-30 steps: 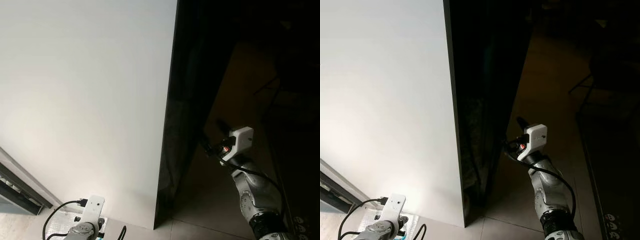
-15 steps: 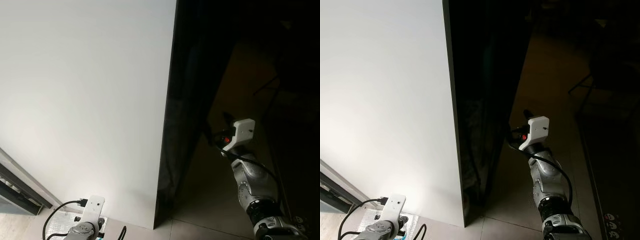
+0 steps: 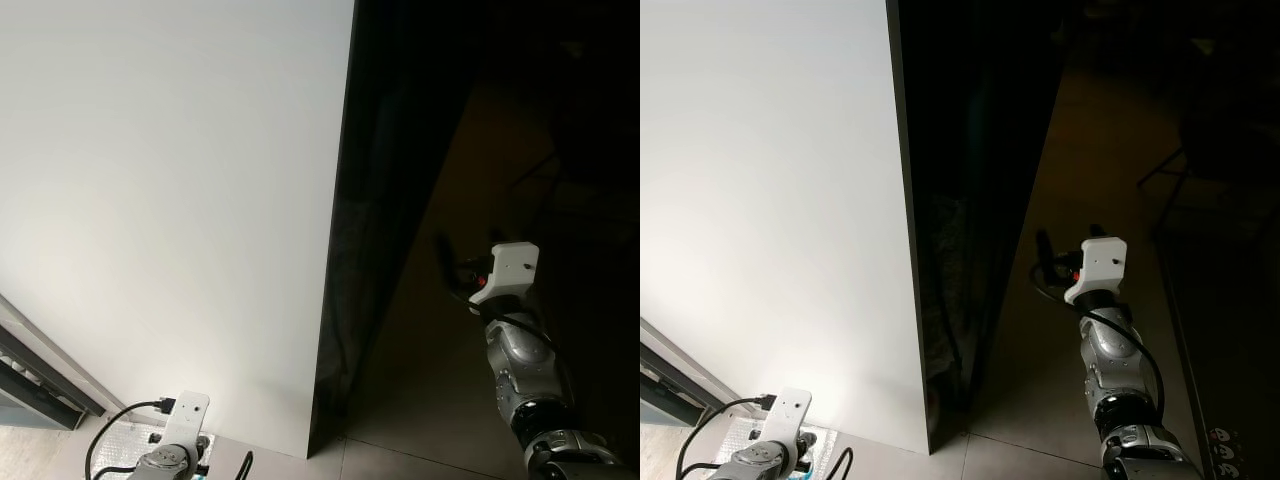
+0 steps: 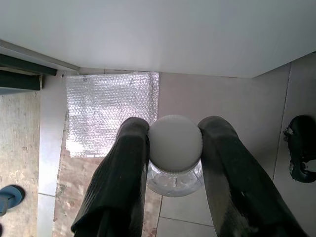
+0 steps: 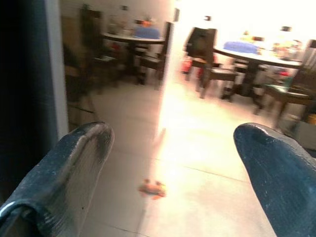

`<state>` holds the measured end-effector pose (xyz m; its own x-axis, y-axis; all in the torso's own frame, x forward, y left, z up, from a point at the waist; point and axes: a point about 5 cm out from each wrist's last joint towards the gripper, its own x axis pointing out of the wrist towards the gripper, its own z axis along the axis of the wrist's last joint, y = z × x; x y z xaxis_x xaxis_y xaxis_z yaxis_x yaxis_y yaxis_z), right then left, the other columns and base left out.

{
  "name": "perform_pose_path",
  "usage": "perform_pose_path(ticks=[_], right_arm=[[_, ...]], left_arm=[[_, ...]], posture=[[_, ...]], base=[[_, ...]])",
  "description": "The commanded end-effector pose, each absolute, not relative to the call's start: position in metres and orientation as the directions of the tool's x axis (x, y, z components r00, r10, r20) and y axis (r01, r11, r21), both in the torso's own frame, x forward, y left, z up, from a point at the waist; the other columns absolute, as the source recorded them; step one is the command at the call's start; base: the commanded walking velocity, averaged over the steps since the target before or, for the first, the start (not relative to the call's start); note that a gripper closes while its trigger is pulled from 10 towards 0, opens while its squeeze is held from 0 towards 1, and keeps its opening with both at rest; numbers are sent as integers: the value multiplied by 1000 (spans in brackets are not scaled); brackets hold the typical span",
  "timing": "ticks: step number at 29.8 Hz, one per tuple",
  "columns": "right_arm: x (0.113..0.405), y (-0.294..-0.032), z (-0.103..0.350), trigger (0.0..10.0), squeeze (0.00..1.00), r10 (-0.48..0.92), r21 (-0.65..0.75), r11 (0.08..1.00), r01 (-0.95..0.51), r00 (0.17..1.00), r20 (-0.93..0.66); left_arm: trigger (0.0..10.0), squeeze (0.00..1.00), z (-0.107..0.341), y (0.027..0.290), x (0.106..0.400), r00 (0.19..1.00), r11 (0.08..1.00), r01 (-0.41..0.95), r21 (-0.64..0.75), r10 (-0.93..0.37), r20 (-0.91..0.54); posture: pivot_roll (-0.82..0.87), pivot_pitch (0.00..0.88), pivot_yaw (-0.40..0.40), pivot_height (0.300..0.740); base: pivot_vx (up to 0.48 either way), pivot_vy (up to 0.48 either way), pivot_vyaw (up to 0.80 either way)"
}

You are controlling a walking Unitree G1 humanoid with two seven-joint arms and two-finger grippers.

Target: Restocking fridge

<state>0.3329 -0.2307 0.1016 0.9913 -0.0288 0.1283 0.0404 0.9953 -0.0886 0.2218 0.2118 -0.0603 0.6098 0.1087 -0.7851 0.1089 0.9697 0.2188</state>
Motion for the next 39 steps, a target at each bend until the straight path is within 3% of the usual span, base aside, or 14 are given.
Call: perform_pose_path(ticks=[1,4,9,11,15,18,26,32,33,34,35,39], right_arm=[[329,-242,98,10000,0,-90,-106,989,103,989,119],[325,-251,94,10000,0,-151,-120,979,164,983,106],[325,-249,93,10000,0,-129,-102,985,140,986,103],[326,-240,92,10000,0,-70,-78,994,78,993,99],[316,-202,77,10000,0,300,14,953,-301,953,51],[307,-195,72,10000,0,414,64,907,-417,909,46],[309,-202,78,10000,0,395,25,918,-396,917,56],[326,-190,94,10000,0,436,30,898,-439,897,73],[328,-186,96,10000,600,454,37,888,-458,888,76],[328,-185,97,10000,600,460,37,885,-464,884,77],[329,-184,97,10000,1000,466,43,882,-470,881,79],[329,-181,97,10000,1000,480,40,874,-484,873,82]], left_arm=[[10000,0,-61,212,221,604,968,112,226,114,-789],[10000,0,-61,212,221,604,968,112,225,113,-789],[10000,0,-61,212,221,605,968,111,224,113,-788],[10000,0,-61,212,221,604,968,111,224,113,-789],[10000,0,-62,212,220,604,968,110,224,114,-789],[10000,0,-62,212,219,604,968,110,225,115,-789],[10000,0,-62,212,219,603,966,119,228,112,-790],[10000,0,-62,211,219,609,968,107,225,115,-785],[10000,0,-62,212,219,608,969,104,225,117,-786],[10000,0,-62,212,219,607,969,103,225,118,-786],[10000,0,-62,212,219,607,969,102,225,119,-786],[10000,0,-62,212,219,605,969,98,225,121,-787]], posture=[[-115,17,-45,740],[-116,17,-46,740],[-114,17,-46,740],[-119,13,-46,740],[-116,3,-51,740],[-125,0,-50,740],[-133,0,-48,740],[-125,0,-55,740],[-121,0,-56,740],[-121,0,-56,740],[-119,0,-58,740],[-119,0,-58,740]], base=[[0,0,0],[0,0,0],[0,0,0],[0,0,0],[0,0,0],[0,0,0],[0,0,0],[0,0,0],[0,0,0],[0,0,0],[0,0,0],[0,0,0]])
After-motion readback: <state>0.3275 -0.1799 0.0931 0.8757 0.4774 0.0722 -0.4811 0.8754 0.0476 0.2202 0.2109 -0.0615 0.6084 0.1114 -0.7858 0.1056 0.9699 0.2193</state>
